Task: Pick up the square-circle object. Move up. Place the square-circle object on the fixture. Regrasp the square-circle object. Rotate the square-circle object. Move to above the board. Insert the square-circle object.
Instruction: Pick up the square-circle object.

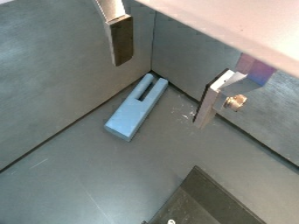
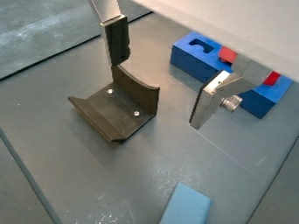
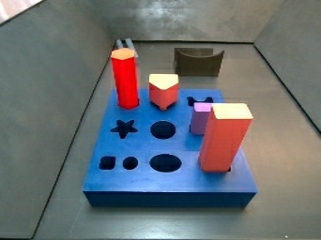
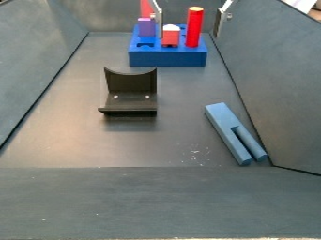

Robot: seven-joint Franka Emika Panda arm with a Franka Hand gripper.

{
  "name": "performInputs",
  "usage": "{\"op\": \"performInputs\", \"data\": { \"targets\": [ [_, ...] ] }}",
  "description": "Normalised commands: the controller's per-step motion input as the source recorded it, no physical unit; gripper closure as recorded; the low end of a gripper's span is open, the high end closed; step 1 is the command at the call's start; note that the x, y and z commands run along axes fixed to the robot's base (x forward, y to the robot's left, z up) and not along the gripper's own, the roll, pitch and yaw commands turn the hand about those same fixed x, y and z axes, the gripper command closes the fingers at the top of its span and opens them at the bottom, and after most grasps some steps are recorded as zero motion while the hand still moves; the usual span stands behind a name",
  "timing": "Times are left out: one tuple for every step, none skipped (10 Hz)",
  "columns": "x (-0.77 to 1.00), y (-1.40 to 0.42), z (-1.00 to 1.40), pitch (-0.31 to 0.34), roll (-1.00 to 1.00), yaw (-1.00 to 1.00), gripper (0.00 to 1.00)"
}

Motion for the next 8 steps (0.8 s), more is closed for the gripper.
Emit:
{"op": "performInputs", "data": {
  "targets": [
    [0.05,0.17,-0.21,0.02,0.05,0.26,0.0],
    [-0.19,0.3,-0.67,-0.107,0.15,0.75,0.0],
    [-0.27,0.33,-0.84,-0.2,0.07,0.79,0.0],
    [-0.27,0.31,-0.87,-0.204,0.06,0.81,0.0],
    [-0.25,0.27,-0.88,-0.199,0.06,0.84,0.0],
    [-0.25,0.26,-0.88,-0.196,0.06,0.85,0.0],
    [-0.35,0.12,-0.97,-0.136,0.05,0.84,0.0],
    [-0.59,-0.24,-0.89,-0.157,0.0,0.44,0.0]
  ]
}}
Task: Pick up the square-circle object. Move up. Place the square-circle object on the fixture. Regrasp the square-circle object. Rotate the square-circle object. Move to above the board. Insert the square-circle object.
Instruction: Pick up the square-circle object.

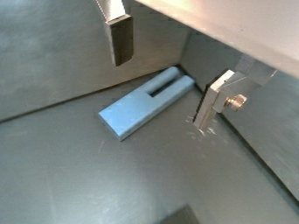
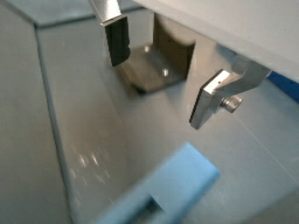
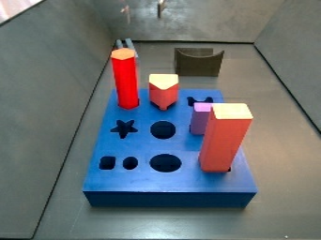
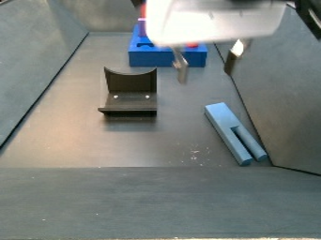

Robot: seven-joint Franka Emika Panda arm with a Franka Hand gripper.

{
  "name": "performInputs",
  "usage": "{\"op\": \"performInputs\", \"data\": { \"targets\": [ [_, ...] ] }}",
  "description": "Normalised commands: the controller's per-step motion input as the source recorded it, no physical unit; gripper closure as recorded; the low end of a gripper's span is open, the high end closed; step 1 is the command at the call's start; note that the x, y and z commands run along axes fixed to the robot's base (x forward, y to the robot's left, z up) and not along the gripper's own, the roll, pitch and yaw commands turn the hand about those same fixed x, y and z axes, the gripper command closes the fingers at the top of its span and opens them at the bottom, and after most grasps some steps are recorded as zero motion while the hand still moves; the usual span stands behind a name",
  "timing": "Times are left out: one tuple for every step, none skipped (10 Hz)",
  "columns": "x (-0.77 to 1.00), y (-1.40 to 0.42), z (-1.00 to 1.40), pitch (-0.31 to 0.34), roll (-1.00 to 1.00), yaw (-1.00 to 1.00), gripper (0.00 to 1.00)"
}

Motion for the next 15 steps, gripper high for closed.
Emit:
{"op": "performInputs", "data": {
  "targets": [
    [-0.39,-0.12,-1.0,-0.056,0.0,-0.01,0.0],
    [-0.55,-0.07,-1.0,-0.06,-0.01,-0.32,0.0],
    [-0.64,0.0,-1.0,-0.06,-0.1,-0.35,0.0],
    [-0.39,0.09,-0.77,-0.11,-0.2,-0.28,0.0],
    [0.05,0.06,-0.69,-0.09,-0.21,-0.1,0.0],
    [0.13,0.06,-0.82,-0.091,-0.15,0.0,0.0],
    [0.16,0.18,-0.93,-0.061,-0.11,0.0,0.0],
    [0.08,0.21,-0.94,-0.057,-0.1,0.0,0.0],
    [-0.03,0.24,-0.87,-0.101,-0.11,0.0,0.0],
    [-0.12,0.19,-0.78,-0.141,-0.11,0.0,0.0],
    [-0.11,0.07,-0.72,-0.146,-0.09,0.0,0.0],
    [-0.12,0.01,-0.59,-0.149,-0.11,0.0,0.0],
    [-0.03,0.03,-0.42,-0.111,-0.11,0.0,0.0],
    [0.0,0.09,-0.37,-0.084,-0.12,0.01,0.0],
    [0.0,0.2,-0.28,-0.033,-0.12,0.0,0.0]
  ]
}}
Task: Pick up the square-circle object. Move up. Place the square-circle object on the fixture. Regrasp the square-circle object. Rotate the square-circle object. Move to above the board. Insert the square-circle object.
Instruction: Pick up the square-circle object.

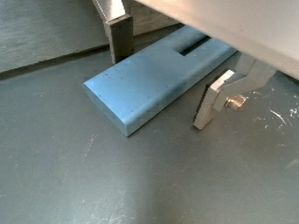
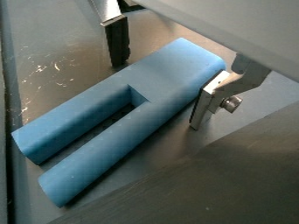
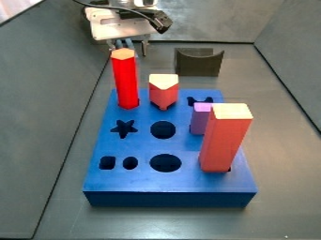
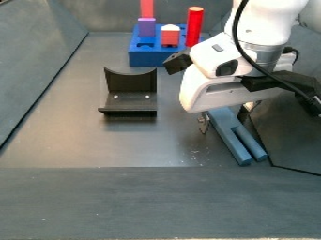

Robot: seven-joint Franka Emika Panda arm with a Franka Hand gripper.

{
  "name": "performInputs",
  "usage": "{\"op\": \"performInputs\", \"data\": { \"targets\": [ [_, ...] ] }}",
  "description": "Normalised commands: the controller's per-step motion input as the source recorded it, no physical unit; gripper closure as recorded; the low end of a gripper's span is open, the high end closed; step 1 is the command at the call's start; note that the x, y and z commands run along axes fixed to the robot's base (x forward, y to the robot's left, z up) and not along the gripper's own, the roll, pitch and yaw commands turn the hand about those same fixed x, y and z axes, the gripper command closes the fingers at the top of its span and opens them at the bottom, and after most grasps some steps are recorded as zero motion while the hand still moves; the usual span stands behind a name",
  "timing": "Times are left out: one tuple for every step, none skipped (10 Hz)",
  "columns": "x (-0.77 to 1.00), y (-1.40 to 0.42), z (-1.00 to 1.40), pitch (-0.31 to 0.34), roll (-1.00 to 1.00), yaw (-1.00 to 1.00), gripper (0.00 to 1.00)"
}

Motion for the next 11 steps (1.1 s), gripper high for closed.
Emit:
{"op": "performInputs", "data": {
  "targets": [
    [-0.05,0.09,-0.16,-0.041,-0.06,0.0,0.0],
    [0.0,0.0,-0.01,-0.071,-0.01,0.0,0.0],
    [0.0,0.0,0.0,-0.024,0.0,0.0,0.0],
    [0.02,0.0,0.0,0.0,0.0,0.0,0.0],
    [0.09,-0.35,-0.06,0.0,0.03,0.0,0.0],
    [0.07,-0.52,-0.08,0.0,0.06,0.06,0.0],
    [0.0,-0.57,-0.14,-0.01,0.07,0.18,0.0],
    [0.0,0.0,0.0,0.0,0.0,0.0,1.0],
    [0.0,0.0,0.0,0.0,0.0,0.0,1.0],
    [0.0,0.0,0.0,0.0,0.0,0.0,1.0],
    [0.0,0.0,0.0,0.0,0.0,0.0,1.0]
  ]
}}
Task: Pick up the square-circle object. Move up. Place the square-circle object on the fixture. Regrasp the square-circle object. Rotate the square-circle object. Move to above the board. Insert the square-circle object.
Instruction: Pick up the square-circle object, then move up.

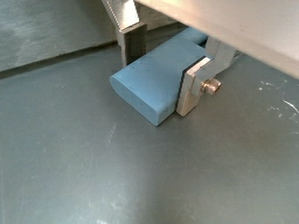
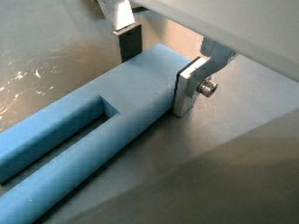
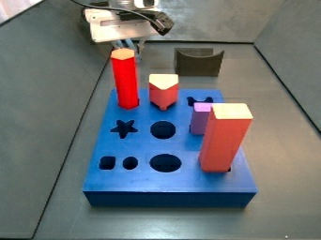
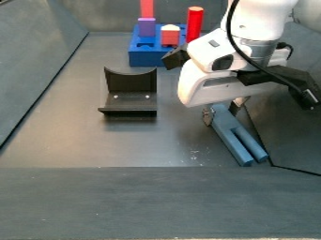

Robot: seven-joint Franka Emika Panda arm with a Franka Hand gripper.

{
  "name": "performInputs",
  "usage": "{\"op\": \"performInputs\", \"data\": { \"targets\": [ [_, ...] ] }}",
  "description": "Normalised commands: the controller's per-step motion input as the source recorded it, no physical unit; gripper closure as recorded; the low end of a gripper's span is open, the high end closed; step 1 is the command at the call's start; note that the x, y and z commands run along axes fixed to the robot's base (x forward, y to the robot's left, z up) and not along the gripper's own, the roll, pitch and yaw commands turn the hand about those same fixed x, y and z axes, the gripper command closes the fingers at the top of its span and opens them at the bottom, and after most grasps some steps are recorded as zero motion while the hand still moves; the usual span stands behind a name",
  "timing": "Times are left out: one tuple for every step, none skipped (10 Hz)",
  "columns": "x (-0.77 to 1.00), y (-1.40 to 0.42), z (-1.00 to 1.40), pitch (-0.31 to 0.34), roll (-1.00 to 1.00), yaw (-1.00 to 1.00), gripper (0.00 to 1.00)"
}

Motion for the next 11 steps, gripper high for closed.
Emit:
{"op": "performInputs", "data": {
  "targets": [
    [0.0,0.0,0.0,0.0,0.0,0.0,1.0],
    [0.0,0.0,0.0,0.0,0.0,0.0,1.0],
    [0.0,0.0,0.0,0.0,0.0,0.0,1.0],
    [0.0,0.0,0.0,0.0,0.0,0.0,1.0],
    [0.0,0.0,0.0,0.0,0.0,0.0,1.0],
    [0.0,0.0,0.0,0.0,0.0,0.0,1.0],
    [0.0,0.0,0.0,0.0,0.0,0.0,1.0],
    [0.0,0.0,0.83,0.0,0.0,0.0,1.0],
    [0.03,-0.04,0.85,-0.013,0.0,-0.02,1.0],
    [0.0,-0.04,0.77,0.01,-0.01,-0.01,1.0],
    [0.0,-0.03,0.67,0.017,-0.02,0.0,1.0]
  ]
}}
